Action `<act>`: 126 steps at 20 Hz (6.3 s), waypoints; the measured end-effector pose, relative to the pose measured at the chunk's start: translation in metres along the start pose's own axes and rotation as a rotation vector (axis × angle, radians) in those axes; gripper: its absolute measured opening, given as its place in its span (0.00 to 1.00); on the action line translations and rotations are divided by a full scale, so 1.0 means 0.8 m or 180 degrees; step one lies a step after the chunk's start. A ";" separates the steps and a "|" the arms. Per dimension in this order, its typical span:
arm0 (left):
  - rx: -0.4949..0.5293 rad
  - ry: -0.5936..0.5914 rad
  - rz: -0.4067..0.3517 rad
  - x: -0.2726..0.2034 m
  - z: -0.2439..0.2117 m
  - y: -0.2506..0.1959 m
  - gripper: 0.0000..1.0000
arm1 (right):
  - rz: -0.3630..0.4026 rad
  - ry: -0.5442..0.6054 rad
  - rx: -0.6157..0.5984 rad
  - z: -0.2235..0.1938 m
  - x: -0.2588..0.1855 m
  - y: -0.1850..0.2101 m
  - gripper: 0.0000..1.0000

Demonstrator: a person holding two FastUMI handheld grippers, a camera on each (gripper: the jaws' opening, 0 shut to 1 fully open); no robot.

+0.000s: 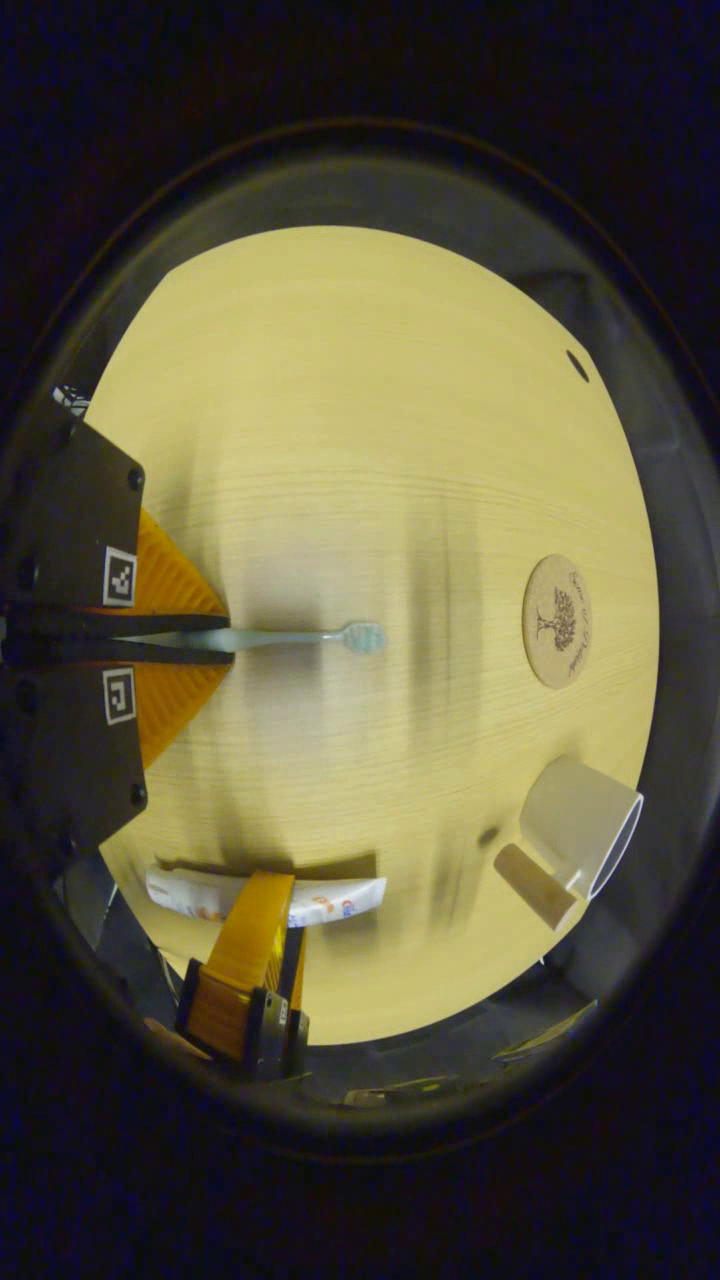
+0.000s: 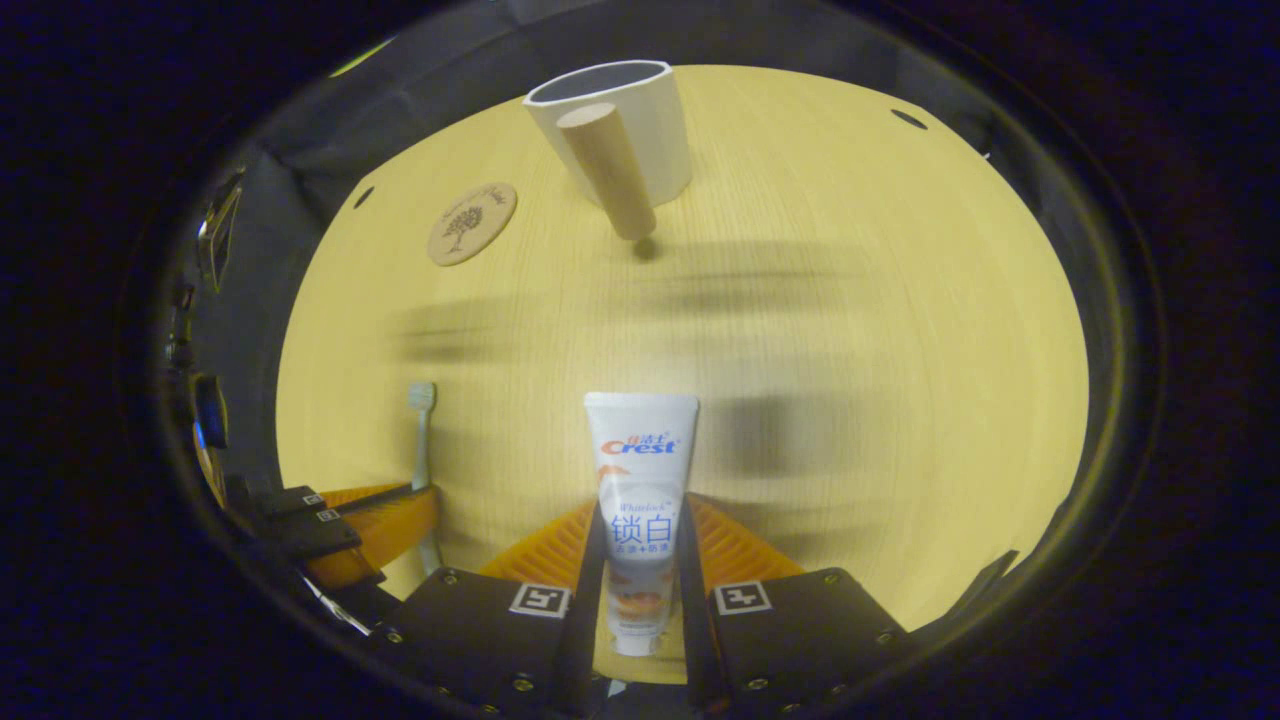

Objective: Put the toothbrush and toothpaste on the desktop into the cup, then pick up the cup and place it on the coaster on the desktop.

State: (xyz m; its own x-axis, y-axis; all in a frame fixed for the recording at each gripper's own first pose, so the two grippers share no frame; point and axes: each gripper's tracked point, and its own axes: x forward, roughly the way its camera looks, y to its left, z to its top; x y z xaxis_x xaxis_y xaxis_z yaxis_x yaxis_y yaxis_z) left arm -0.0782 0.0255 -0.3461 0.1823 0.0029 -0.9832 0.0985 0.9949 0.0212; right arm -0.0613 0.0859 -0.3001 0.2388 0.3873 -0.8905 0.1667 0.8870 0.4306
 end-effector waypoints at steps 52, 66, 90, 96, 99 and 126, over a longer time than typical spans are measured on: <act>0.0067 -0.3940 -0.1029 -0.265 0.266 -0.040 0.07 | 0.0015 -0.3814 -0.0707 0.250 -0.249 0.099 0.31; 0.0076 -0.4273 -0.0863 -0.301 0.324 -0.078 0.07 | -0.0190 -0.3587 -0.1016 0.347 -0.155 0.054 0.33; -0.0122 -0.4172 -0.1270 -0.235 0.400 -0.163 0.07 | -0.0240 -0.3516 -0.0748 0.292 -0.205 -0.056 0.87; -0.0096 -0.4032 -0.1176 -0.184 0.414 -0.178 0.07 | -0.0230 -0.3342 -0.0532 0.269 -0.204 -0.093 0.87; -0.0037 -0.3915 -0.1142 -0.158 0.413 -0.185 0.08 | -0.0123 -0.3185 -0.0416 0.266 -0.192 -0.099 0.87; 0.0231 -0.3649 -0.0859 -0.186 0.345 -0.163 0.80 | -0.0377 -0.2985 -0.0403 0.237 -0.203 -0.083 0.86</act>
State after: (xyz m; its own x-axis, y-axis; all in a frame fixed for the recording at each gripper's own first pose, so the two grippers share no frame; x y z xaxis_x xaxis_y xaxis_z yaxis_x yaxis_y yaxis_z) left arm 0.1518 -0.1326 -0.1523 0.9157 -0.3357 -0.2209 0.3171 0.9413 -0.1158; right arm 0.0704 -0.0836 -0.1560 0.9061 -0.0173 -0.4227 0.1473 0.9495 0.2770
